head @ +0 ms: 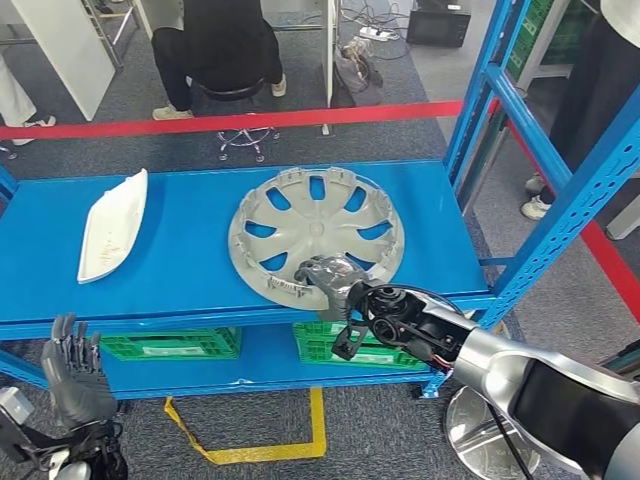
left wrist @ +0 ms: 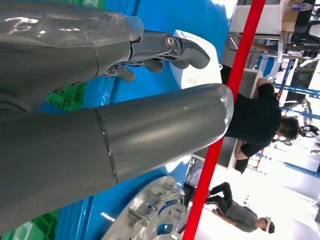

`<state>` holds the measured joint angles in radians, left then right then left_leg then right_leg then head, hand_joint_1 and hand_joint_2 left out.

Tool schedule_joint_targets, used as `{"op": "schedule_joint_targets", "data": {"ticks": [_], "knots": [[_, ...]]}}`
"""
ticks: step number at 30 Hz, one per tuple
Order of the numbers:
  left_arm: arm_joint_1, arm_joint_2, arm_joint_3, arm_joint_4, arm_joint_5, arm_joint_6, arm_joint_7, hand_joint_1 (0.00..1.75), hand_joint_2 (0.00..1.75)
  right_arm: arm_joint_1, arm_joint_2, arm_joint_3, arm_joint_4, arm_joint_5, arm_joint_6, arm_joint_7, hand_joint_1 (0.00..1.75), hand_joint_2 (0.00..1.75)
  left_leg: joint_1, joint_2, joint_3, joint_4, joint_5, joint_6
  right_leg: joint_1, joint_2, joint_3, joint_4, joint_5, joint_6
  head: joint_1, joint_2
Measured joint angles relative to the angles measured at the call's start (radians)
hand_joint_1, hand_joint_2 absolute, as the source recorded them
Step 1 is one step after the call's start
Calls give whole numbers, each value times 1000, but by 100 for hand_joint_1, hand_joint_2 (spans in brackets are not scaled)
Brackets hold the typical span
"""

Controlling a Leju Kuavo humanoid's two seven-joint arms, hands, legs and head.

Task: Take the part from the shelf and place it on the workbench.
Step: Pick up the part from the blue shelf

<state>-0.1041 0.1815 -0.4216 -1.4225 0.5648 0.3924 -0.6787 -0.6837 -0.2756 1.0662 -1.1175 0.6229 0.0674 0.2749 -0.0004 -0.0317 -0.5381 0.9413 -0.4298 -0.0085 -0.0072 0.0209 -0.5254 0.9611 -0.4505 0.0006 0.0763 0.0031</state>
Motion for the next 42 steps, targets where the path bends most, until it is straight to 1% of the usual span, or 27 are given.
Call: {"op": "schedule_joint_targets", "data": {"ticks": [12,20,26,32,37,40,42], "knots": [[11,3,0,0,2,11,-7,0,0,-45,-5,-7,-83,-64,24,15,175,175,0,-1,-5,0,0,0,0,-1,-5,0,-1,0,0,0],[13,6,0,0,2,12,-7,0,0,-50,-5,-8,-115,-91,19,16,175,175,0,-1,-7,0,0,0,0,-2,-7,0,-1,0,0,0],[20,7,0,0,2,17,-7,0,0,-55,-6,-25,-161,-100,-68,15,175,175,0,-1,-8,0,0,0,0,-2,-7,0,-1,0,0,0],[23,7,0,0,2,18,-7,0,0,-62,-9,-34,-191,-88,-89,13,175,175,0,-1,-8,0,0,0,0,-2,-8,0,-1,0,0,0],[24,7,0,0,-1,18,-7,0,0,-62,-19,-50,-239,-10,-202,2,175,175,0,-1,-8,0,0,0,0,-2,-8,0,-1,0,0,0],[24,6,0,0,-6,13,-8,0,0,-63,-31,-83,-292,47,-262,1,175,175,0,-1,-8,0,0,0,0,-2,-8,0,-1,0,0,0],[23,6,0,0,-10,11,-7,0,0,-65,-39,-113,-328,64,-282,3,175,175,0,-1,-8,0,0,0,0,-2,-8,0,-1,0,0,0]]}}
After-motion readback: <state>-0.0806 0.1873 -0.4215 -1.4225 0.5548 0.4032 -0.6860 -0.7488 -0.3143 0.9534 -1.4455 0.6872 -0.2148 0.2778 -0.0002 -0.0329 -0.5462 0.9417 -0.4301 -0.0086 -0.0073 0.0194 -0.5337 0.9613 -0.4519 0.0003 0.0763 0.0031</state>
